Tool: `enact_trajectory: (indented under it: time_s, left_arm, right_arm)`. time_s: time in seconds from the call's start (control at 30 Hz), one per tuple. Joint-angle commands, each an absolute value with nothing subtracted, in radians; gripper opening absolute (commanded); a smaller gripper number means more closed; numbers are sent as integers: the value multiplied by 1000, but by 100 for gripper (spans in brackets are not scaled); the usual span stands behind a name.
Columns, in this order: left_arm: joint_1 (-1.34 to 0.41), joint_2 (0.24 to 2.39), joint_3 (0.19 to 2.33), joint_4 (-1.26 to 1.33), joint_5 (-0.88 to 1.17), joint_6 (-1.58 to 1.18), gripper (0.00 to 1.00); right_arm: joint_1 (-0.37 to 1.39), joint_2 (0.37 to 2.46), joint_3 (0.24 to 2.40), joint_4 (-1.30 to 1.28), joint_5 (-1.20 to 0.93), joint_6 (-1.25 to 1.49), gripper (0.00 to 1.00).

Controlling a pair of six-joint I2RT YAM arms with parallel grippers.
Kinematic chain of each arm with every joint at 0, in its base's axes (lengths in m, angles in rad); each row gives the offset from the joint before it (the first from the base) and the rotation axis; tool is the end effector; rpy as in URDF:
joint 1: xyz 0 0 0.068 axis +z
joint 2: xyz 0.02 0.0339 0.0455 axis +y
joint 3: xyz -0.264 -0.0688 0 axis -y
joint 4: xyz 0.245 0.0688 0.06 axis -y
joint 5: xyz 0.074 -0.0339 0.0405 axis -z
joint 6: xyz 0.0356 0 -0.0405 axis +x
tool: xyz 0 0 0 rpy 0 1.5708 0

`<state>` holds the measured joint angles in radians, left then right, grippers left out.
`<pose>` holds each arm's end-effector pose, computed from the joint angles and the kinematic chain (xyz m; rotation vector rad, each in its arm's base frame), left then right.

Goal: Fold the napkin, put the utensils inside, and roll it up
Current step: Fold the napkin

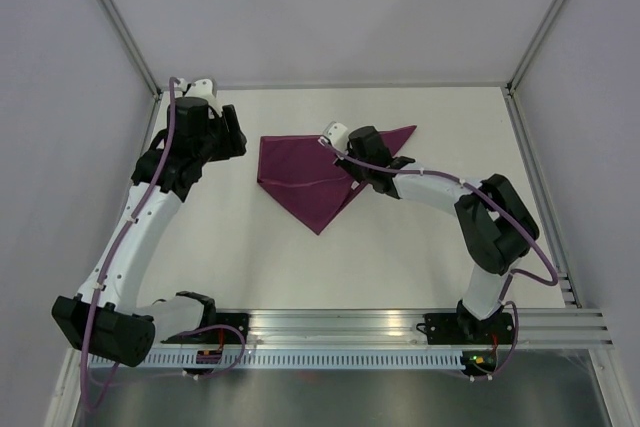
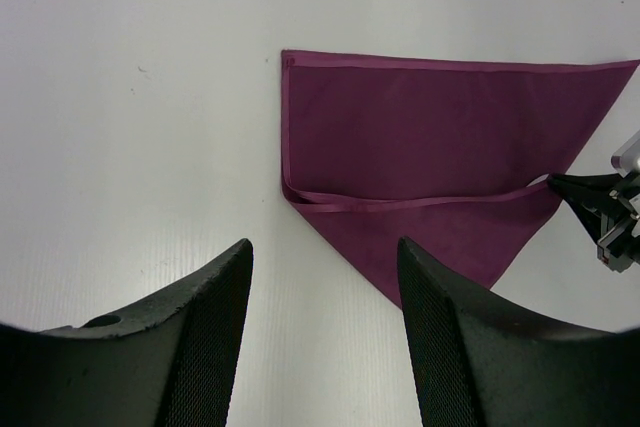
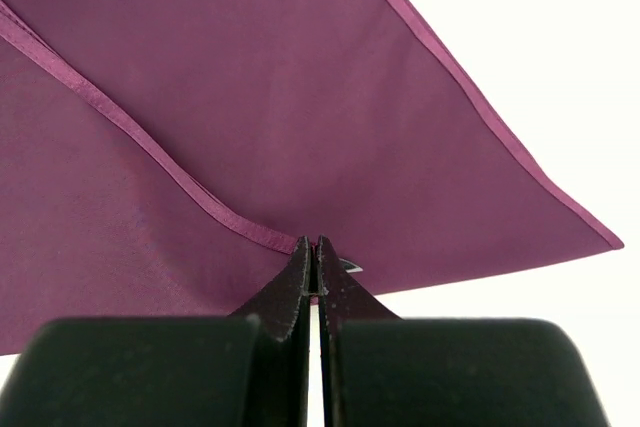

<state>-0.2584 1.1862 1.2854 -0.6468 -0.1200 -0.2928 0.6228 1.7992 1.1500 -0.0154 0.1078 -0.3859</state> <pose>0.2449 -0.0603 0.3853 -0.1079 2.1178 -0.2013 0.3250 0.2286 0.2029 -1.0264 1.9807 0.0088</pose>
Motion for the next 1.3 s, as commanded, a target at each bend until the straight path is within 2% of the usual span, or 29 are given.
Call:
enact_trajectory:
  time_s: [0.0, 0.6, 1.27]
  left_arm:
    - [-253, 1189, 1296, -611, -86, -270, 64]
    - [-253, 1195, 1270, -595, -72, -275, 64]
    - [-255, 1192, 1243, -584, -66, -278, 64]
  right_arm:
    - [598, 1795, 1143, 20, 107, -391, 0]
    - [577, 1828, 1080, 49, 115, -397, 1]
    - [565, 1904, 1129, 46, 146, -393, 0]
